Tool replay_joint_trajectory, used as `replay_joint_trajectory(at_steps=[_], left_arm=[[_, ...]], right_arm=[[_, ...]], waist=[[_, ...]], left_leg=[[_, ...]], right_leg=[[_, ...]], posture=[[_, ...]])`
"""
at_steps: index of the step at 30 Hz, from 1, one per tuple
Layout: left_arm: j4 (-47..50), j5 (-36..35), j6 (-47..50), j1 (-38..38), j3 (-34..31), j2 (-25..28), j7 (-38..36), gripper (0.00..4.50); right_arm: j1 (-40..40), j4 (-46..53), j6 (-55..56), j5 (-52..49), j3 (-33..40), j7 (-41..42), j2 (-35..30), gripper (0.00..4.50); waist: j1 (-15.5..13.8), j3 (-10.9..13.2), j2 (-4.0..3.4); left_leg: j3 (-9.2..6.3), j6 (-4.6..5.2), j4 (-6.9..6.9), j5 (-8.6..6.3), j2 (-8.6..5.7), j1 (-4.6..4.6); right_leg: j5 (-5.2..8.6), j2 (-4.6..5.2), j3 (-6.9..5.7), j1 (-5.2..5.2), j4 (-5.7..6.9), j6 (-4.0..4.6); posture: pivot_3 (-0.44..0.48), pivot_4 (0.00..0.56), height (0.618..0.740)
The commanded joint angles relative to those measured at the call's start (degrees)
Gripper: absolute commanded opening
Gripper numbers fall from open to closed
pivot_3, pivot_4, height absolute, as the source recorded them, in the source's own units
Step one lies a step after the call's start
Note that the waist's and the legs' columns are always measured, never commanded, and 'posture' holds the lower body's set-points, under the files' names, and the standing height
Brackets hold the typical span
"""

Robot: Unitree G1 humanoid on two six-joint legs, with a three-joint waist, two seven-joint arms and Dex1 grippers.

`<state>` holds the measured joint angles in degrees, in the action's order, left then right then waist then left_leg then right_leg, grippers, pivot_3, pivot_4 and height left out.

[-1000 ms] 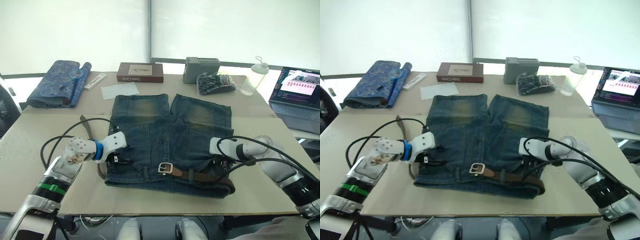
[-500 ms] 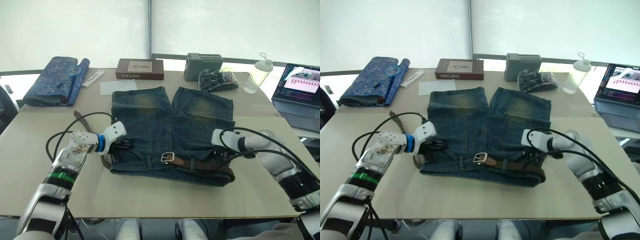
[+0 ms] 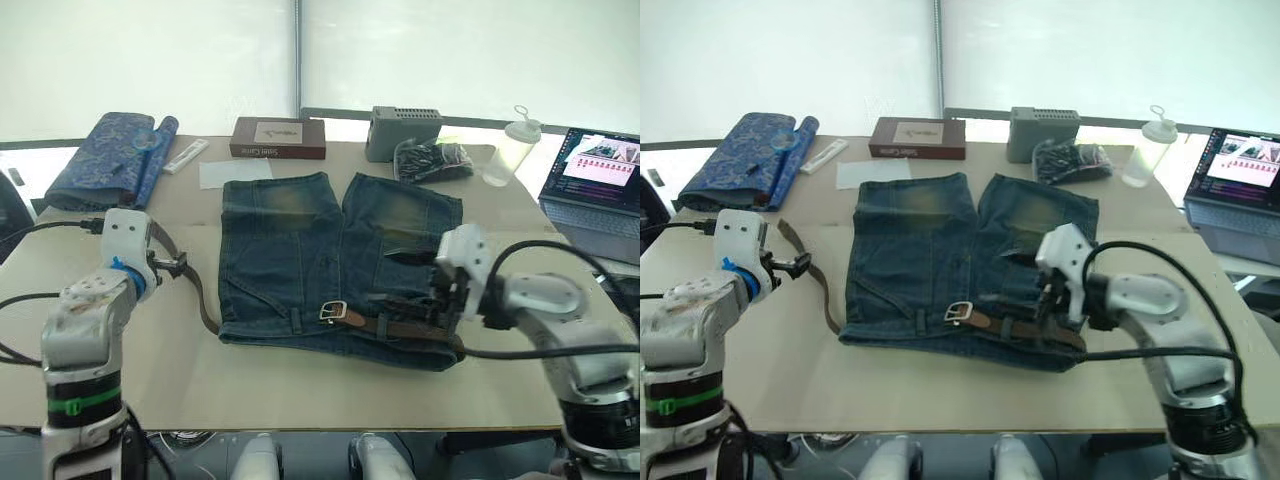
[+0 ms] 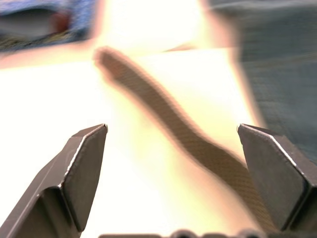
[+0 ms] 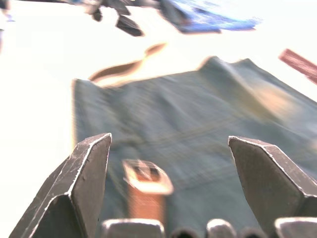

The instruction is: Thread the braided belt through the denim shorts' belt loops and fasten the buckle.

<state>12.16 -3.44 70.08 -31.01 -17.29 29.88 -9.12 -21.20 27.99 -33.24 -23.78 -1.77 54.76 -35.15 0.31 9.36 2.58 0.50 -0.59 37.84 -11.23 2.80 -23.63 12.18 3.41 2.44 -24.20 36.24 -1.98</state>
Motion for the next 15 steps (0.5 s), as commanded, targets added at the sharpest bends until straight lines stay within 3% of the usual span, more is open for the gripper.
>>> replay_joint_trajectory(at_steps=[1,5,10,13,15], left_arm=[[-7.65,2.97,1.73,-6.74,0.38,-1.29,5.64,4.42],[-23.34,3.23,-3.91,-12.34,0.95,-2.3,7.65,4.42],[-44.7,4.26,-19.37,-17.51,1.97,-3.08,10.18,4.42],[-48.76,4.59,-23.55,-17.74,4.19,-3.51,8.91,3.64],[-48.42,4.07,-24.08,-16.79,5.0,-3.93,8.03,2.75]], right_arm=[[-2.96,1.95,2.74,-1.09,-1.45,0.05,1.0,4.15],[-4.77,0.94,3.59,-1.09,-2.47,0.57,1.04,4.15],[-4.79,0.35,4.32,-0.8,-2.01,1.04,-0.48,4.15],[-3.63,2.41,3.07,-1.03,-1.02,-0.47,-1.35,4.15],[-2.77,3.83,1.68,-1.73,-0.15,-1.91,-1.69,4.15]], waist=[[0.06,0.0,0.0],[0.35,0.0,0.0],[0.34,0.01,0.02],[0.31,0.01,0.02],[0.33,0.01,0.02]], left_leg=[[0.0,-0.07,0.0,0.05,-0.01,-0.03],[-0.02,-0.09,-0.02,0.06,-0.01,-0.11],[-0.06,-0.13,-0.1,0.03,-0.01,-0.28],[-0.07,-0.13,-0.09,0.03,-0.02,-0.27],[-0.06,-0.14,-0.09,0.03,-0.02,-0.24]], right_leg=[[-0.01,0.0,0.01,-0.03,-0.04,-0.01],[-0.13,0.0,0.0,-0.08,-0.08,-0.35],[-0.17,-0.02,-0.01,-0.2,-0.1,-0.14],[-0.13,0.0,-0.02,-0.18,-0.1,-0.19],[-0.11,0.01,-0.02,-0.15,-0.1,-0.27]], posture=[[0.0,0.15,0.718],[0.0,0.15,0.718],[0.0,0.15,0.718],[0.0,0.15,0.718],[0.0,0.15,0.718]])
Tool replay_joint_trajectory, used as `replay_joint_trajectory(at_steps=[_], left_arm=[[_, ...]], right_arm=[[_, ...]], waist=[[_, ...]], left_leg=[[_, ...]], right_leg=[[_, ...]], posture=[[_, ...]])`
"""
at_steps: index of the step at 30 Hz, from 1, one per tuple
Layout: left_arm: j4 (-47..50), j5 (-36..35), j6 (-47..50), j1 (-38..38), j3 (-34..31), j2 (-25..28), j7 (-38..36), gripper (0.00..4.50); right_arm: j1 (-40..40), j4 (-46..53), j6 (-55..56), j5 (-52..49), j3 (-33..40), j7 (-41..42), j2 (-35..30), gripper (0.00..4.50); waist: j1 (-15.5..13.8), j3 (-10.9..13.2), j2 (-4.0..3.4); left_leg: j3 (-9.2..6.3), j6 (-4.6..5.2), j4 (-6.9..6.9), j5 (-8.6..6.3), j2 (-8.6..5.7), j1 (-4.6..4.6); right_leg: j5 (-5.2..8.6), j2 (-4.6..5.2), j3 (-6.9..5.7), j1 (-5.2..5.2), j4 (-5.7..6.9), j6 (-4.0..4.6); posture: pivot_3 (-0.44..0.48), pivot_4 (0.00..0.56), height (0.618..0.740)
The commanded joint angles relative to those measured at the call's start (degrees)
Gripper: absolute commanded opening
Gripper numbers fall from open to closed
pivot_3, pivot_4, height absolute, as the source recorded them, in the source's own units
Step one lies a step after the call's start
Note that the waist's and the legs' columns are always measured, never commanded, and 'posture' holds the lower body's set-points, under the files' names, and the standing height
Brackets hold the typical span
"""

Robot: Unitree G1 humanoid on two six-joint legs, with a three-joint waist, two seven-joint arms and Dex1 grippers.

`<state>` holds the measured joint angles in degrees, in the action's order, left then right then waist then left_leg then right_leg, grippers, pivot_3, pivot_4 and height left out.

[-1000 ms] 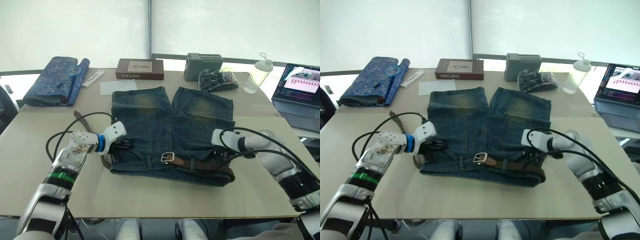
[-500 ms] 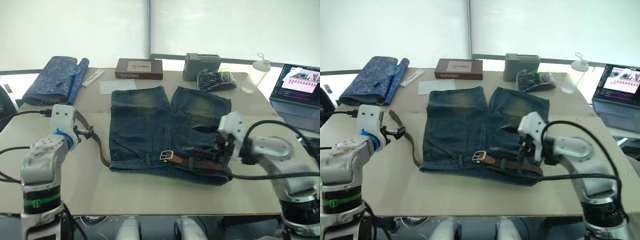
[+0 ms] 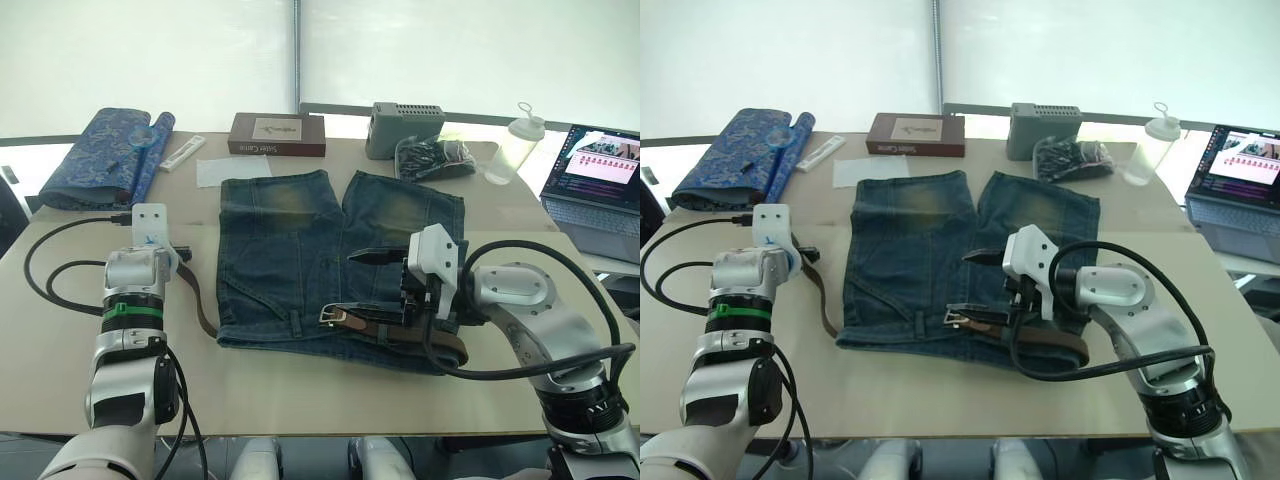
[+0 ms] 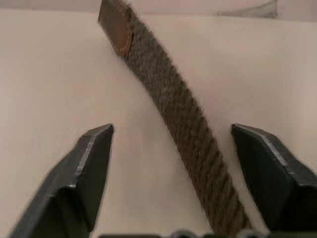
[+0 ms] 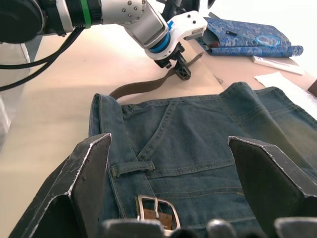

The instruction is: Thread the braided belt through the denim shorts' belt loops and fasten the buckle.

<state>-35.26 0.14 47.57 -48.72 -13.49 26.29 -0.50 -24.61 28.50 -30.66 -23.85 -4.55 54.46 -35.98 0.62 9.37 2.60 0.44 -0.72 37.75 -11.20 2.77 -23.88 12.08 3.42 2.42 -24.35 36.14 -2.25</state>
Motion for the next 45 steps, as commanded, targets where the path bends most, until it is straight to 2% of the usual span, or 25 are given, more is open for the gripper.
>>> replay_joint_trajectory(at_steps=[1,5,7,8,10,12,14,17,19,23,24,27,30,32,35,39,45], left_arm=[[1.07,0.62,-1.7,2.24,2.43,0.02,-1.93,2.17],[16.95,0.71,-0.16,10.25,8.81,3.75,-10.41,0.21],[26.35,-1.31,-0.51,14.74,10.37,6.54,-16.51,0.09],[32.65,-3.67,-5.1,19.62,11.1,10.69,-24.59,0.09],[41.52,-5.28,-12.43,27.38,12.73,19.03,-36.19,0.09],[47.02,-8.95,-19.67,32.83,11.28,25.66,-47.08,0.09],[48.15,-8.86,-29.88,36.09,11.46,31.11,-54.18,0.09],[40.97,-2.73,-50.49,36.83,15.83,36.15,-60.18,0.09],[35.03,-3.08,-57.85,34.42,18.43,34.22,-63.69,0.09],[24.1,-4.18,-61.74,27.38,21.67,31.1,-71.13,0.09],[22.07,-4.57,-58.73,25.68,22.82,30.86,-74.0,0.09],[16.3,-4.08,-58.92,21.69,23.72,28.45,-74.76,1.09],[17.06,-5.09,-56.01,19.94,22.41,27.28,-73.87,2.54],[19.2,-4.89,-51.85,19.39,22.3,26.06,-72.35,2.54],[21.17,-3.38,-45.89,18.26,22.17,25.06,-69.57,2.54],[25.42,-3.61,-39.27,16.71,23.89,23.58,-70.35,2.54],[27.03,-6.47,-29.04,11.14,23.96,24.57,-77.1,2.54]], right_arm=[[1.06,4.05,-1.65,-1.87,2.81,-2.45,-0.86,4.15],[3.75,5.97,-3.26,-3.12,4.98,-3.59,-2.44,4.15],[5.18,6.48,-3.71,-3.95,6.4,-3.88,-3.35,4.15],[6.69,7.23,-3.93,-3.94,6.99,-4.37,-3.78,4.15],[9.41,8.19,-4.01,-3.63,7.76,-5.12,-4.5,4.15],[12.04,8.71,-3.94,-3.69,7.86,-5.33,-4.86,4.15],[13.53,8.47,-3.77,-3.79,7.22,-5.61,-4.73,4.15],[13.39,8.68,-2.72,-1.28,3.04,-5.75,-4.84,4.15],[12.83,9.09,-3.15,-1.83,1.2,-5.94,-4.02,4.15],[8.94,10.85,-6.36,-3.58,-1.99,-6.96,-2.89,4.15],[9.29,10.85,-5.97,-4.03,-2.19,-6.66,-2.65,4.15],[13.08,11.4,-2.26,0.93,-5.83,-5.49,-5.17,4.15],[13.86,13.63,-3.9,-0.77,-5.1,-8.09,-3.48,4.15],[15.47,13.51,-3.24,-0.78,-4.94,-9.22,-2.33,4.15],[15.24,12.35,-2.74,4.42,-8.13,-11.2,-2.84,4.15],[14.01,13.06,-3.53,2.11,-7.85,-11.05,-1.08,4.15],[12.37,13.2,-4.4,1.64,-7.6,-10.87,-1.14,4.15]], waist=[[0.04,0.0,0.0],[0.59,0.0,-0.01],[0.74,0.0,-0.01],[0.72,0.0,-0.01],[1.05,0.01,0.01],[1.06,0.02,0.03],[0.21,0.07,-0.07],[-0.63,0.1,-0.21],[-0.8,0.12,-0.41],[-1.11,0.19,-0.4],[-1.12,0.21,-0.35],[-1.32,0.21,-0.35],[-1.2,0.21,-0.36],[-1.07,0.21,-0.36],[-1.17,0.21,-0.35],[-1.15,0.21,-0.35],[-1.18,0.21,-0.35]], left_leg=[[0.0,-0.01,0.0,0.0,0.0,0.0],[0.08,-0.04,0.0,0.0,0.06,0.06],[0.13,-0.08,-0.03,-0.03,0.08,0.05],[0.12,-0.09,-0.04,-0.03,0.09,0.05],[0.17,-0.17,-0.13,-0.08,0.15,0.0],[0.22,-0.26,-0.31,-0.13,0.18,0.03],[0.29,-0.26,-0.53,-0.12,0.18,0.03],[0.38,-0.25,-0.56,-0.11,0.19,-0.06],[0.42,-0.25,-0.56,-0.11,0.19,-0.05],[0.54,-0.17,-0.41,-0.06,0.24,-0.21],[0.52,-0.15,-0.3,-0.05,0.27,-0.35],[0.48,-0.13,-0.11,-0.04,0.3,-0.48],[0.55,-0.1,-0.06,-0.07,0.23,-0.56],[0.52,-0.1,0.07,-0.07,0.24,-0.76],[0.46,-0.1,0.12,-0.07,0.23,-0.74],[0.46,-0.05,0.14,0.0,0.23,-0.67],[0.46,-0.1,0.14,0.14,0.22,-0.67]], right_leg=[[0.0,0.0,0.0,0.0,0.01,-0.03],[0.0,0.0,0.03,-0.01,0.02,-0.01],[-0.04,0.0,0.05,-0.08,0.02,0.12],[-0.06,0.01,0.05,-0.07,0.02,0.22],[-0.08,0.01,0.06,-0.2,-0.01,0.46],[0.06,0.04,0.07,-0.29,-0.01,0.76],[0.32,0.1,0.08,-0.42,-0.03,1.19],[0.42,0.12,0.06,-0.58,0.01,1.15],[0.56,0.12,0.09,-0.57,-0.01,0.9],[0.54,0.04,0.12,-0.67,0.07,0.73],[0.5,-0.01,0.11,-0.77,0.12,0.7],[0.5,-0.06,0.08,-0.75,0.14,0.56],[0.39,0.03,0.16,-0.74,0.1,0.13],[0.28,0.01,0.16,-0.84,0.1,-0.03],[0.22,0.0,0.14,-0.79,0.12,-0.1],[0.29,-0.01,0.14,-0.78,0.15,0.27],[0.23,-0.01,0.14,-0.75,0.15,0.3]], posture=[[0.0,0.15,0.718],[0.0,0.15,0.718],[0.0,0.15,0.718],[0.0,0.15,0.718],[0.0,0.15,0.718],[0.0,0.15,0.718],[0.0,0.15,0.718],[0.0,0.15,0.718],[0.0,0.15,0.718],[0.0,0.15,0.718],[0.0,0.15,0.718],[0.0,0.15,0.718],[0.0,0.15,0.718],[0.0,0.15,0.718],[0.0,0.15,0.718],[0.0,0.15,0.718],[0.0,0.15,0.718]])
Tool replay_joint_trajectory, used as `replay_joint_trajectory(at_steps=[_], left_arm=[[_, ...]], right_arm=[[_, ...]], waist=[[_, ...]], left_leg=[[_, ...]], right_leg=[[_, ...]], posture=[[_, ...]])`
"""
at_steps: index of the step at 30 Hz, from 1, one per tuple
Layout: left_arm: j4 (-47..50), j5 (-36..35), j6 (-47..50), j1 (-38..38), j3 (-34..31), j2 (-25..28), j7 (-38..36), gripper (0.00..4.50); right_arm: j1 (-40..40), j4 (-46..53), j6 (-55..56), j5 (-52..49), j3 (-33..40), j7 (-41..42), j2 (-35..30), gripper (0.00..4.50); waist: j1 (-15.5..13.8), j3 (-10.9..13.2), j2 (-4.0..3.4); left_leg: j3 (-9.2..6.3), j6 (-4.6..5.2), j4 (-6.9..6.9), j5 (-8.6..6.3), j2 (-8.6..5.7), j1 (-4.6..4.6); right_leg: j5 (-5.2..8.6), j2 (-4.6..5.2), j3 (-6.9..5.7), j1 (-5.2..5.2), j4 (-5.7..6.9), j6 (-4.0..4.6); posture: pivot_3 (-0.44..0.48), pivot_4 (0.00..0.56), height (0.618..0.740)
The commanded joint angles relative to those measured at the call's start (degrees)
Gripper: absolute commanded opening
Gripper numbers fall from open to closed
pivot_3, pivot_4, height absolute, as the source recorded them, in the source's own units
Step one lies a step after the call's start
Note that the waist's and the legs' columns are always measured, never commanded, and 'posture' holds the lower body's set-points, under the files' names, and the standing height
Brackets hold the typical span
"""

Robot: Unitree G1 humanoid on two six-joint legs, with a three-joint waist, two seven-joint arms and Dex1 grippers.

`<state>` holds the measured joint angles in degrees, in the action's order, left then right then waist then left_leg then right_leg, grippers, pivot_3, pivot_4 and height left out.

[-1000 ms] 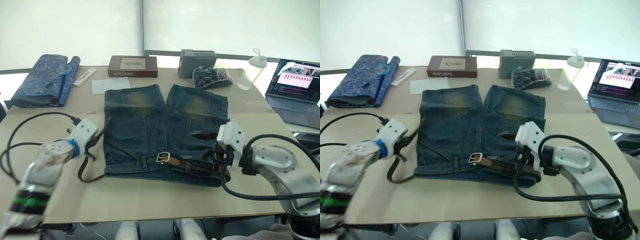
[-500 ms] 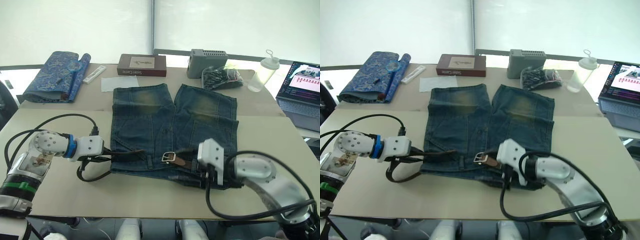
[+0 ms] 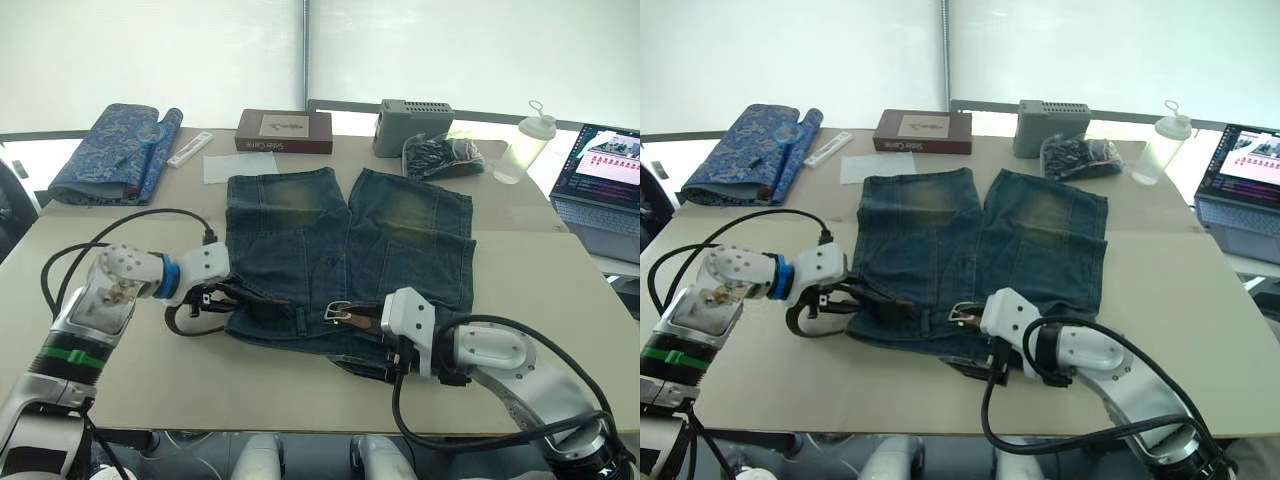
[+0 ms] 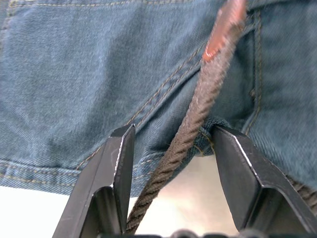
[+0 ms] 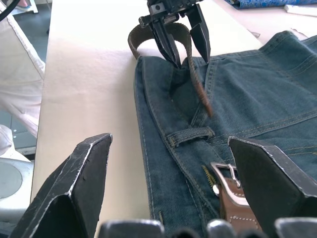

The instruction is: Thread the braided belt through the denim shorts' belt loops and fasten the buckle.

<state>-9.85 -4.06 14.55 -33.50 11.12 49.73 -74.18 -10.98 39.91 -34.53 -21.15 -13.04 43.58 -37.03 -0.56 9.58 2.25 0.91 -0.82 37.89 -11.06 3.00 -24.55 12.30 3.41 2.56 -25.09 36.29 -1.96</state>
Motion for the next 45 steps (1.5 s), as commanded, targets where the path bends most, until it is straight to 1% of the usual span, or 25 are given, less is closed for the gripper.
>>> replay_joint_trajectory(at_steps=[1,3,6,9,13,18,21,24,25,28,30,31,34,37,38,39,40,45], left_arm=[[0.96,-2.24,4.21,-5.39,-0.63,1.03,-3.98,2.54],[-0.02,-1.93,4.13,-7.46,0.31,1.05,-6.54,2.54],[-2.29,0.5,0.81,-9.33,2.15,0.32,-7.72,2.54],[-5.56,4.48,-6.94,-10.26,4.85,-0.6,-6.8,2.54],[-8.37,5.67,-9.85,-11.04,5.86,-2.78,-6.21,2.54],[-13.16,7.92,-14.62,-12.27,6.92,-3.96,-6.35,2.54],[-15.02,8.67,-16.89,-12.67,7.33,-4.25,-7.01,1.78],[-16.45,9.59,-19.57,-12.49,7.37,-4.65,-5.97,0.39],[-16.59,9.62,-20.31,-12.32,7.19,-4.77,-5.47,0.04],[-12.29,8.32,-23.11,-9.75,4.95,-3.92,-3.15,0.04],[-7.28,6.79,-23.86,-6.73,2.91,-2.88,-1.82,0.04],[-3.2,6.1,-24.92,-4.01,1.26,-2.07,-0.44,0.04],[7.64,5.39,-22.73,3.56,-3.56,-0.89,4.63,0.04],[15.02,5.51,-17.84,8.93,-6.01,-0.62,8.18,0.04],[16.93,6.1,-16.94,11.08,-6.52,-0.31,9.12,0.04],[18.17,6.89,-16.75,12.79,-6.88,0.0,10.1,0.04],[19.2,7.65,-16.44,14.26,-7.26,0.27,11.22,0.04],[21.1,10.38,-18.52,16.73,-7.55,1.59,14.53,0.04]], right_arm=[[-1.46,1.79,-0.63,-1.08,0.95,-0.09,-0.09,4.15],[-1.62,1.96,-0.95,-1.21,1.13,-0.42,-0.08,4.15],[-1.65,2.3,-1.33,-1.27,1.15,-0.72,-0.09,4.15],[-1.74,2.72,-1.77,-1.17,0.91,-1.17,0.03,4.15],[-2.01,3.22,-2.58,-1.25,0.92,-1.7,0.09,4.15],[-2.36,3.16,-3.17,-1.28,1.03,-1.86,0.04,4.15],[-2.29,3.07,-3.17,-1.17,1.09,-1.83,-0.11,4.15],[-2.12,2.73,-2.66,-0.49,0.81,-1.76,-0.39,4.15],[-2.09,2.59,-2.39,-0.05,0.58,-1.77,-0.49,4.15],[-2.33,1.81,-1.18,2.37,-0.61,-1.95,-1.14,4.15],[-2.59,1.3,-0.22,4.03,-1.42,-1.87,-1.39,4.15],[-2.88,0.54,0.75,5.52,-2.11,-1.88,-1.61,4.15],[-3.9,-2.72,5.1,12.0,-5.72,-1.27,-3.49,4.15],[-5.52,-7.53,11.43,18.4,-9.49,-0.56,-4.56,4.15],[-7.27,-10.34,13.91,21.34,-11.06,-0.87,-4.32,4.15],[-8.94,-12.94,16.23,23.8,-12.42,-0.82,-4.02,4.15],[-10.8,-15.86,19.17,26.4,-13.87,-0.88,-3.58,4.15],[-15.73,-24.78,27.87,33.85,-17.28,-0.95,-1.03,4.15]], waist=[[-0.04,0.0,0.0],[-0.04,0.0,0.0],[0.04,0.0,0.0],[0.26,0.0,0.0],[0.22,0.0,0.0],[0.22,0.0,0.0],[0.33,0.0,0.0],[0.35,0.0,0.0],[0.35,0.0,0.0],[0.35,0.0,0.0],[0.59,0.0,0.0],[0.7,0.0,0.0],[1.34,0.0,0.0],[1.29,0.0,0.0],[1.3,0.0,0.0],[1.37,0.0,0.0],[1.35,0.01,-0.01],[1.26,0.01,-0.01]], left_leg=[[-0.01,0.0,0.0,0.0,0.0,0.0],[-0.03,0.01,0.0,0.0,0.0,-0.03],[-0.03,0.01,0.0,0.0,-0.01,-0.01],[-0.03,0.01,0.0,0.0,0.0,-0.01],[-0.04,0.02,0.0,0.01,0.0,-0.04],[-0.04,0.02,0.01,0.01,0.0,-0.03],[-0.04,0.03,0.01,0.01,0.0,-0.02],[-0.05,0.03,0.01,0.01,0.0,-0.03],[-0.05,0.03,0.01,0.01,0.0,-0.03],[-0.05,0.03,0.01,0.01,-0.01,-0.04],[-0.05,0.03,0.01,0.01,0.0,-0.03],[-0.04,0.03,0.01,0.01,0.01,-0.03],[-0.04,0.03,0.01,0.01,0.02,-0.03],[-0.04,0.01,0.02,0.02,0.01,0.01],[0.0,0.01,0.03,0.03,-0.01,0.08],[0.01,0.0,0.03,0.03,-0.01,0.22],[0.04,-0.02,0.03,0.04,-0.01,0.31],[0.0,-0.01,0.03,0.12,0.02,0.38]], right_leg=[[0.0,0.0,0.0,0.0,0.01,0.01],[0.01,-0.02,-0.01,0.0,0.0,0.0],[0.0,-0.02,0.0,0.01,-0.01,-0.02],[-0.03,-0.03,0.0,0.0,0.01,-0.07],[-0.04,-0.03,0.0,-0.01,0.04,-0.07],[-0.05,-0.03,0.0,0.0,0.05,-0.06],[-0.06,-0.03,0.01,-0.01,0.06,-0.09],[-0.19,-0.03,0.0,-0.01,0.07,-0.31],[-0.2,-0.03,0.0,-0.01,0.06,-0.33],[-0.21,-0.03,0.0,0.0,0.06,-0.34],[-0.21,-0.02,0.01,0.0,0.05,-0.34],[-0.22,-0.02,0.02,0.0,0.06,-0.34],[-0.22,-0.02,0.02,-0.03,0.08,-0.33],[-0.21,-0.02,0.02,-0.03,0.19,-0.34],[-0.2,0.0,0.05,-0.02,0.25,-0.33],[-0.15,0.01,0.06,0.05,0.35,-0.28],[0.04,0.01,0.08,0.06,0.41,0.05],[0.07,-0.06,0.06,-0.02,0.66,0.23]], posture=[[0.0,0.15,0.718],[0.0,0.15,0.718],[0.0,0.15,0.718],[0.0,0.15,0.718],[0.0,0.15,0.718],[0.0,0.15,0.718],[0.0,0.15,0.718],[0.0,0.15,0.718],[0.0,0.15,0.718],[0.0,0.15,0.718],[0.0,0.15,0.718],[0.0,0.15,0.718],[0.0,0.15,0.718],[0.0,0.15,0.718],[0.0,0.15,0.718],[0.0,0.15,0.718],[0.0,0.15,0.718],[0.0,0.15,0.718]])
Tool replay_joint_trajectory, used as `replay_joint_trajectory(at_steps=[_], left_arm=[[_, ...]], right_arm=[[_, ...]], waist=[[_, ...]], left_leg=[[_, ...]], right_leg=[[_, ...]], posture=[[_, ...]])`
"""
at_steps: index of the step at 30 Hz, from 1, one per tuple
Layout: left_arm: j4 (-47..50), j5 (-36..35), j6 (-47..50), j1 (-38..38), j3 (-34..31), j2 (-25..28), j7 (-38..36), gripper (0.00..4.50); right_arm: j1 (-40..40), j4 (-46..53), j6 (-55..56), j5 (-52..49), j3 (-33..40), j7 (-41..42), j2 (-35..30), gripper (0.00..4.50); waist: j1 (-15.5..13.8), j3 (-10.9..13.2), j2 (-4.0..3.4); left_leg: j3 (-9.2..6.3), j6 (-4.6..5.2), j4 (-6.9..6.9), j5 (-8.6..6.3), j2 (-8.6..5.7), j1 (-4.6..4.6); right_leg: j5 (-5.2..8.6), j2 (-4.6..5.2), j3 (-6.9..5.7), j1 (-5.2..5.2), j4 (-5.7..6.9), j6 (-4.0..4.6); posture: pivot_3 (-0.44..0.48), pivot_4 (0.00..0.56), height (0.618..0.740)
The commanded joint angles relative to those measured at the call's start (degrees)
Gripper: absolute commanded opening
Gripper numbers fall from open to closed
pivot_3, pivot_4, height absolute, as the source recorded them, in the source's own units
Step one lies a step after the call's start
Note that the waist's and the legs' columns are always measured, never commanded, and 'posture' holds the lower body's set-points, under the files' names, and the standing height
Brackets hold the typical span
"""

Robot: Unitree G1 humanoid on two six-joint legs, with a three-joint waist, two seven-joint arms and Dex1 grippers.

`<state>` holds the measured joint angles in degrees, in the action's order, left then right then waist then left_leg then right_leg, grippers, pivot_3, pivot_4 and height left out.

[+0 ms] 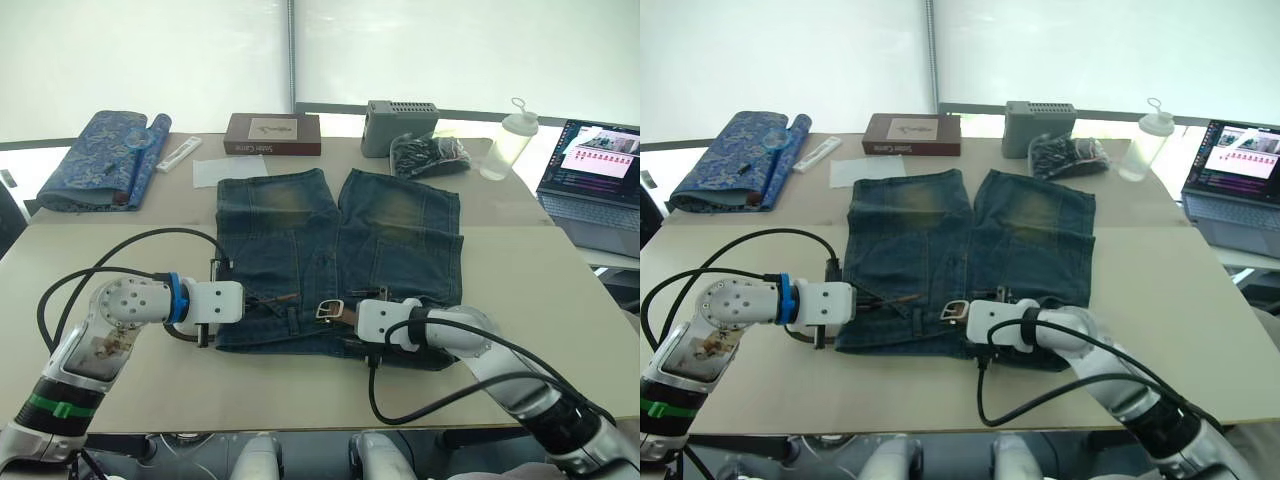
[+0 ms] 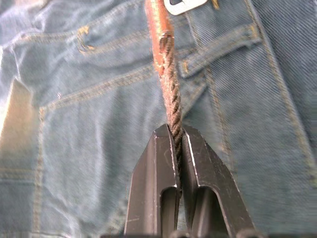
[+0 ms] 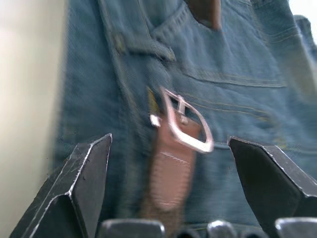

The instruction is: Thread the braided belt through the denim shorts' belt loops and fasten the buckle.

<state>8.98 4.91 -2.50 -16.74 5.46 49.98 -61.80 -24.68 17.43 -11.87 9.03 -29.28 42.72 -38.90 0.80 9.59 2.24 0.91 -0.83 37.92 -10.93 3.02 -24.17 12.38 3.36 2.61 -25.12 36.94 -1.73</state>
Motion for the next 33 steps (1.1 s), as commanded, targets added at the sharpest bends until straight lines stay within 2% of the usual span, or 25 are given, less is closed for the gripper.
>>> replay_joint_trajectory(at_steps=[1,5,8,15,17,25,33], left_arm=[[2.55,1.89,-2.33,0.49,-1.9,1.65,2.73,0.04],[3.34,3.08,-5.27,2.96,-2.23,3.22,4.44,0.04],[2.95,3.72,-8.2,4.15,-2.19,4.75,4.67,0.0],[0.47,4.2,-13.62,3.22,-1.4,7.93,3.5,0.0],[-0.34,4.32,-14.51,2.02,-0.89,8.49,2.88,0.0],[-3.04,4.91,-15.31,-2.83,1.48,8.9,0.44,0.0],[-3.24,7.09,-15.36,-4.58,3.69,8.99,-1.06,0.0]], right_arm=[[-2.7,-3.89,7.34,5.3,-1.79,0.0,1.08,4.15],[-4.05,-7.3,11.14,7.69,-2.75,1.07,3.2,4.15],[-4.58,-8.39,11.57,8.71,-2.01,1.12,5.11,3.39],[-4.97,-5.64,9.67,6.43,1.31,4.07,6.54,0.92],[-4.97,-4.73,8.42,5.53,2.47,4.55,7.17,0.37],[-5.21,-2.85,5.66,4.81,4.39,6.02,8.85,0.34],[-5.28,-1.97,4.64,4.28,4.85,6.72,9.41,0.34]], waist=[[-0.11,0.0,0.0],[-0.07,0.0,0.0],[0.02,0.0,0.0],[-0.04,0.01,-0.01],[-0.06,0.01,-0.01],[-0.03,0.01,-0.01],[-0.01,0.01,-0.01]], left_leg=[[0.0,0.0,0.0,0.0,0.0,-0.01],[0.05,0.0,0.0,0.0,-0.02,-0.04],[0.05,0.0,0.0,0.0,0.0,-0.03],[0.05,-0.01,0.0,0.01,0.02,-0.01],[0.06,-0.01,0.0,0.01,0.02,-0.01],[0.06,-0.01,0.0,0.01,0.03,-0.02],[0.07,-0.01,0.0,0.01,0.03,-0.03]], right_leg=[[0.0,0.0,0.0,0.0,0.01,0.0],[-0.04,0.04,0.03,0.02,-0.02,-0.23],[-0.04,0.03,0.03,0.01,0.01,-0.21],[0.07,0.03,0.02,-0.02,0.09,0.05],[0.07,0.03,0.01,-0.02,0.08,0.05],[0.07,0.02,-0.02,-0.03,0.09,0.03],[0.04,0.02,-0.02,-0.04,0.09,-0.03]], posture=[[0.0,0.15,0.718],[0.0,0.15,0.718],[0.0,0.15,0.718],[0.0,0.15,0.718],[0.0,0.15,0.718],[0.0,0.15,0.718],[0.0,0.15,0.718]])
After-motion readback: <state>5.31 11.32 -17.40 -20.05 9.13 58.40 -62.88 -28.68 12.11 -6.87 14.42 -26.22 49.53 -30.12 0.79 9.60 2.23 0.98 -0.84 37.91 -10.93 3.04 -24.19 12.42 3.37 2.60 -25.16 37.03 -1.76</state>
